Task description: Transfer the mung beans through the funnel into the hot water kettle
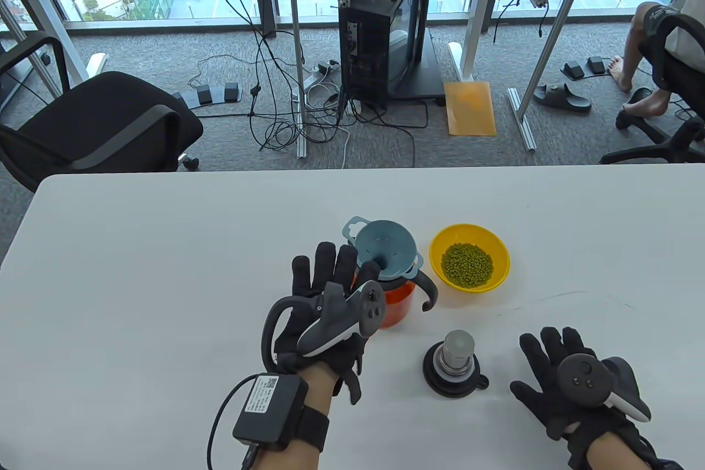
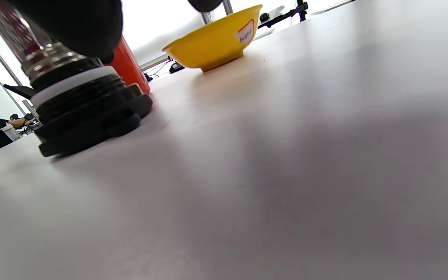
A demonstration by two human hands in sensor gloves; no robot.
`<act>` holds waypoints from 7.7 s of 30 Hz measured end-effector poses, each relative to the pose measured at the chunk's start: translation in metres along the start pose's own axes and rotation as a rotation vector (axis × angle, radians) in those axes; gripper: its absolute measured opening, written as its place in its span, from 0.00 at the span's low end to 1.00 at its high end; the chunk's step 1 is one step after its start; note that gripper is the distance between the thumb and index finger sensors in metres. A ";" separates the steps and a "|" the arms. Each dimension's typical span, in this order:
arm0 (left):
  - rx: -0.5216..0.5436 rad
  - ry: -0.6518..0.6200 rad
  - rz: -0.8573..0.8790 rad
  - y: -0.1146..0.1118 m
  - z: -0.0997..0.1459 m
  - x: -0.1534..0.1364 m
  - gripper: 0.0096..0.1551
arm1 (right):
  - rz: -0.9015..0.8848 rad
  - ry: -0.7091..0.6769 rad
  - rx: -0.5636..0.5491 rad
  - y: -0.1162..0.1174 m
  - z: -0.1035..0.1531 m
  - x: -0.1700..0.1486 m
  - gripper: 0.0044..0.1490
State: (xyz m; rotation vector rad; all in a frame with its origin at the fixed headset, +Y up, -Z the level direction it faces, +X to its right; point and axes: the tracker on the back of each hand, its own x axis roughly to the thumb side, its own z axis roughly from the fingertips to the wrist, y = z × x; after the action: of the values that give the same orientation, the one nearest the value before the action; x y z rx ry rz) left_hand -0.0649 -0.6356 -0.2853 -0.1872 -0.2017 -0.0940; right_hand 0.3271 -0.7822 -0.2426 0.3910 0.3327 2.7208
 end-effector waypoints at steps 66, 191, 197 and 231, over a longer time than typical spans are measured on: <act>-0.083 0.005 0.304 -0.153 0.012 -0.023 0.49 | -0.235 0.301 0.015 -0.039 -0.159 -0.001 0.52; -0.055 -0.066 0.420 -0.154 0.009 -0.025 0.47 | 0.216 -0.273 -0.475 -0.124 -0.138 0.227 0.73; -0.056 -0.067 0.422 -0.154 0.009 -0.026 0.47 | 0.245 -0.280 -0.488 -0.124 -0.137 0.228 0.73; -0.054 -0.070 0.431 -0.153 0.009 -0.027 0.47 | -0.262 0.041 -0.543 -0.146 -0.127 0.130 0.63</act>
State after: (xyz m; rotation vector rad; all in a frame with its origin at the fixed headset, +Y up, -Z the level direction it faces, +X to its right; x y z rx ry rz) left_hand -0.1097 -0.7813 -0.2552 -0.2844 -0.2244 0.3361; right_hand 0.2187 -0.6218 -0.3732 0.1255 -0.3221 2.4310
